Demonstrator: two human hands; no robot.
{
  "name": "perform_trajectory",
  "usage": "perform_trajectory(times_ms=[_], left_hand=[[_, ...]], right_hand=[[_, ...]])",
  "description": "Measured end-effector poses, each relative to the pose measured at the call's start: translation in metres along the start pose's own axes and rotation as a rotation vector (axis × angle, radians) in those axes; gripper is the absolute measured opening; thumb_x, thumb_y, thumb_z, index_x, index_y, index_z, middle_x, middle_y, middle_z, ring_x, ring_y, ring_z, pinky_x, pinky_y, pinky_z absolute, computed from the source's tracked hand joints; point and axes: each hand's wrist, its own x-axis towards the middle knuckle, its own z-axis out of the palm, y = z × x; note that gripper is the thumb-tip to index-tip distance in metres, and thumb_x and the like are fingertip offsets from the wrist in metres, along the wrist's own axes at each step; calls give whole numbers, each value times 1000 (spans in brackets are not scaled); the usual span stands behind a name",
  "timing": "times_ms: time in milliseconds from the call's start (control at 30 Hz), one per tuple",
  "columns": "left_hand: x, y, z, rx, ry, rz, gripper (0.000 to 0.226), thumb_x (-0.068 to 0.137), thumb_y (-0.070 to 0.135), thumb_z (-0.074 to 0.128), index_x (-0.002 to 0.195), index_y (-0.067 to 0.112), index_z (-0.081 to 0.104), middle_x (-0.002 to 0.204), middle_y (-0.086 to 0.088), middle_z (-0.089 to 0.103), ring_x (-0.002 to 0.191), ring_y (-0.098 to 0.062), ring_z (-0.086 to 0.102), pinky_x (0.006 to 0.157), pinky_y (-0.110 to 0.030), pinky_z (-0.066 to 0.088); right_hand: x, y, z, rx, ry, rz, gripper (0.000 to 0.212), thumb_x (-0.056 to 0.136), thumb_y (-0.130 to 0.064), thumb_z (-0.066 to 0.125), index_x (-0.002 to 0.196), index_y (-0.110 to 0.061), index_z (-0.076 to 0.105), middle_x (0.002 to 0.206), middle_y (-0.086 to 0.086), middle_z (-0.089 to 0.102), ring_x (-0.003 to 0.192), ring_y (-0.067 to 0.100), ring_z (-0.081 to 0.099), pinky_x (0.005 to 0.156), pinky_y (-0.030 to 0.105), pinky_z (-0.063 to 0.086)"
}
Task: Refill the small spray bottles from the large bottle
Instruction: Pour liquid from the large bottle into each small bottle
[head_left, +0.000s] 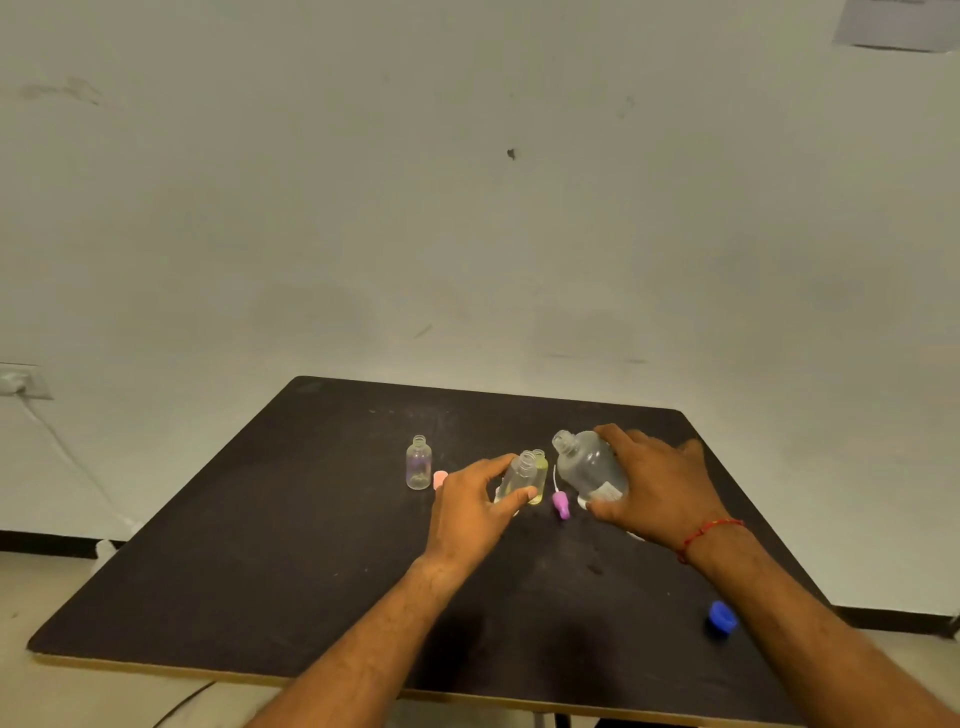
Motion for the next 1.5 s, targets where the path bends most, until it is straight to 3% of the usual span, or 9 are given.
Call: perform_trajectory(times_ms=[133,267,333,633,1000,1233,1333,1433,1500], left_hand=[[6,-11,0,1,-4,-61,47,84,43,77,129,32,66,121,17,70,104,1,65,92,-24,55],[16,-22,-1,38,0,-126,42,87,38,74,127,29,66,119,14,70,101,0,61,79,-9,45],[23,-28,0,55,13,-168,38,88,34,74,125,27,68,116,11,71,101,-1,61,76,-8,41],[59,-68,17,159,1,-317,41,92,30,71,131,20,62,125,-2,69,116,-20,64,96,-36,53],[67,-94,29,211,-3,-363,34,92,34,69,124,26,64,116,2,71,107,-19,66,87,-40,56],[57,-95,23,217,-18,-352,57,89,38,72,141,24,53,133,1,65,121,-19,62,97,-33,50],[42,-85,15,246,86,-337,55,90,42,71,139,22,56,132,0,66,118,-21,64,97,-38,51],[21,-74,0,205,338,-262,27,92,39,68,114,23,68,103,3,75,89,-17,71,81,-35,56],[12,-74,-11,182,442,-238,14,91,37,69,97,24,66,85,8,71,74,-14,66,69,-36,54]], right_hand=[[-7,8,21,149,12,84,68,73,-68,64,127,-36,37,122,-12,60,106,12,59,96,41,39],[-13,14,36,273,14,155,71,72,-65,70,127,-33,38,122,-10,61,105,13,60,97,41,42],[-15,17,42,331,35,176,73,69,-65,72,126,-33,39,121,-9,63,103,14,62,97,41,46],[-20,30,58,498,83,251,73,62,-63,79,119,-38,41,111,-11,64,95,13,63,92,48,53],[-16,38,62,565,102,274,77,63,-52,84,127,-30,46,118,-6,65,99,14,64,92,40,56],[-14,32,61,574,100,261,78,63,-54,84,127,-30,46,120,-5,65,102,17,64,93,42,55],[-13,28,60,573,101,248,78,62,-54,83,126,-31,45,120,-5,64,102,16,63,94,41,54],[-13,23,59,576,106,234,78,62,-55,83,126,-30,46,120,-5,64,102,16,63,93,39,55],[-12,19,59,576,104,223,79,63,-54,83,127,-28,46,121,-4,64,102,17,64,93,38,55]])
